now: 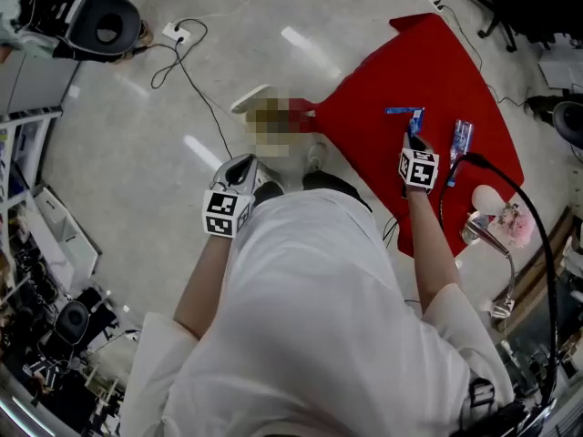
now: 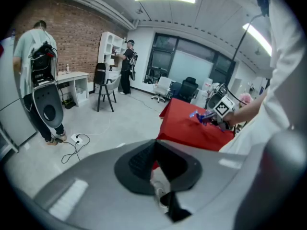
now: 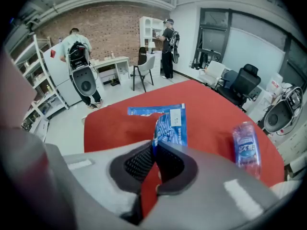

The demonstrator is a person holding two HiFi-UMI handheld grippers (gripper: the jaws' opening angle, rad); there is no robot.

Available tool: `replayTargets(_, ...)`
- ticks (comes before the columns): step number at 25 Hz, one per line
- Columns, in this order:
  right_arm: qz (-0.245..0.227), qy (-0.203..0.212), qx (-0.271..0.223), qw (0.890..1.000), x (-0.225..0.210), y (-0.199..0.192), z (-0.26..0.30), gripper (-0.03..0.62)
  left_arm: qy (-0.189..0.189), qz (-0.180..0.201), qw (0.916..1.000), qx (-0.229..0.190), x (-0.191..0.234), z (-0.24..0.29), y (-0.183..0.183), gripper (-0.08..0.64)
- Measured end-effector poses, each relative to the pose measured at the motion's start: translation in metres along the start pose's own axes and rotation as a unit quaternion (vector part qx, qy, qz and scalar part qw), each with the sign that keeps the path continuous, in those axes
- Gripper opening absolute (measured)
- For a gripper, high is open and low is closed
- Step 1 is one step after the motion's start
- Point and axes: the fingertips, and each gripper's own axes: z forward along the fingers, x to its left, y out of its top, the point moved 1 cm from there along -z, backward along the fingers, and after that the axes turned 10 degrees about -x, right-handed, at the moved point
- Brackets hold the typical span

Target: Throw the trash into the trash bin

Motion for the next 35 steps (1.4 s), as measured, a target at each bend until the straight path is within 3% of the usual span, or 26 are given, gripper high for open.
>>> replayTargets(12,-0.043,0.126,-0.021,0.991,0.148,0.032,0.011,0.003,0.024,-0.017,0.9995,-0.014,0.024,-0.036,-0.018,0.006)
replayTargets(23,-0.086,0.249,-0.001,0.965,0.286,0.039,0.024,0.003,0.053,-0.050,0.9973,-0.008,0.067,-0.059,-0.037,0.006)
replayTargets(30,-0.058,0.331,0.024,0.942,0.359,0.042,0.019,0.003,0.065,-0.071,0.9954,0.001,0.087,-0.079,-0.039,0.005)
replayTargets(35,-0.054,0.343,0.046,0.937,0.373,0.019,0.042,0.003,0.080,-0.033,0.9963,0.002,0.096,-0.075,-0.046,0.006)
